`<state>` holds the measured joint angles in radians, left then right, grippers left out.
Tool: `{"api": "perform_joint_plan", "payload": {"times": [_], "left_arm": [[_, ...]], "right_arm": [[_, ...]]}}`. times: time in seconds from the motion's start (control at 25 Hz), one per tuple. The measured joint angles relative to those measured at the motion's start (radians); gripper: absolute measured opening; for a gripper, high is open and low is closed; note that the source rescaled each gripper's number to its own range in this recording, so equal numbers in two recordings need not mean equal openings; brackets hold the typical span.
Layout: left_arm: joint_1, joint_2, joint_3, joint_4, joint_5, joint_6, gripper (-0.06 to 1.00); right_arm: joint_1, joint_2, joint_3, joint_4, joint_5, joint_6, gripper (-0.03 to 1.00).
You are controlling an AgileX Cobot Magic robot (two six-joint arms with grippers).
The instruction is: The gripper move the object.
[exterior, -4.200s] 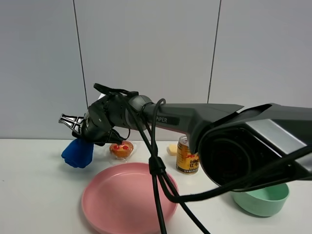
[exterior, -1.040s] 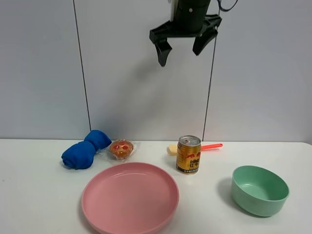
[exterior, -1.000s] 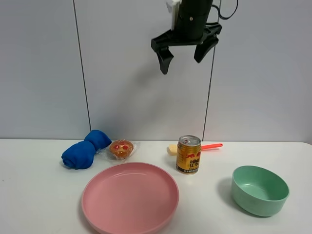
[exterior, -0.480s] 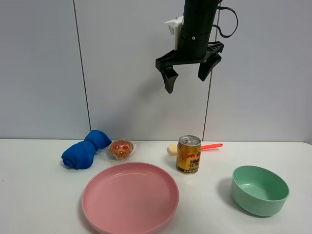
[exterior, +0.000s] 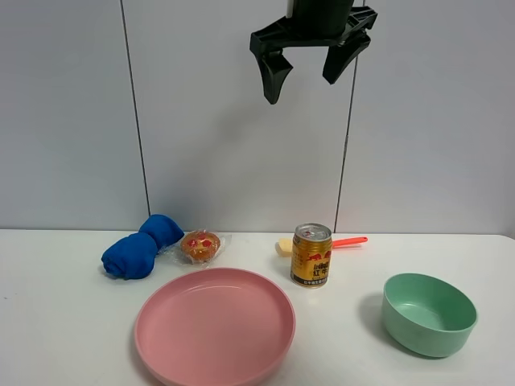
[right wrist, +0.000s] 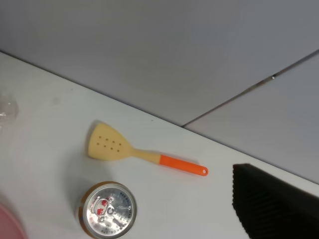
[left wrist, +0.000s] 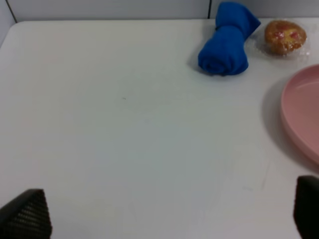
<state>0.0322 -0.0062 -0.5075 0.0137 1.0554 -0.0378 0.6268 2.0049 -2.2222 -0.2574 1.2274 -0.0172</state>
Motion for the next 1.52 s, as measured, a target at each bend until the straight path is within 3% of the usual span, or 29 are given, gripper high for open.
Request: {"api": "perform_joint_plan", "payload": {"times": [0.36,0.68,0.84,0.96,1.04,1.12,1.4,1.52], "left_arm": [[0.0,0.0,0.0,0.0,0.0,0.0,1.0],[0.0,0.0,0.0,0.0,0.0,0.0,1.0],[0.0,0.0,0.0,0.0,0.0,0.0,1.0],[0.0,0.0,0.0,0.0,0.0,0.0,1.0],[0.0,0.0,0.0,0.0,0.0,0.0,1.0],[0.0,0.0,0.0,0.0,0.0,0.0,1.0],[0.0,0.0,0.0,-0.001,0.0,0.002,1.0],[0.0,0.0,0.0,-0.001,0.0,0.002,1.0]], "right_arm": [[0.102,-0.088,0.086,-0.027,-0.002,0.034,0.85],[0.102,-0.354,0.445,-0.086,-0.002,0.125,0.85],[0.102,-0.58,0.665,-0.145,-0.003,0.227,0.85],[0.098,-0.763,0.856,-0.217,-0.003,0.255,0.85],[0.095,-0.873,0.976,-0.213,-0.001,0.26,0.85],[0.056,-0.962,1.076,-0.162,-0.001,0.261,0.85],[-0.267,-1.25,1.297,-0.062,0.0,0.194,0.85],[-0.346,-1.395,1.35,-0.019,0.001,0.172,0.85]]}}
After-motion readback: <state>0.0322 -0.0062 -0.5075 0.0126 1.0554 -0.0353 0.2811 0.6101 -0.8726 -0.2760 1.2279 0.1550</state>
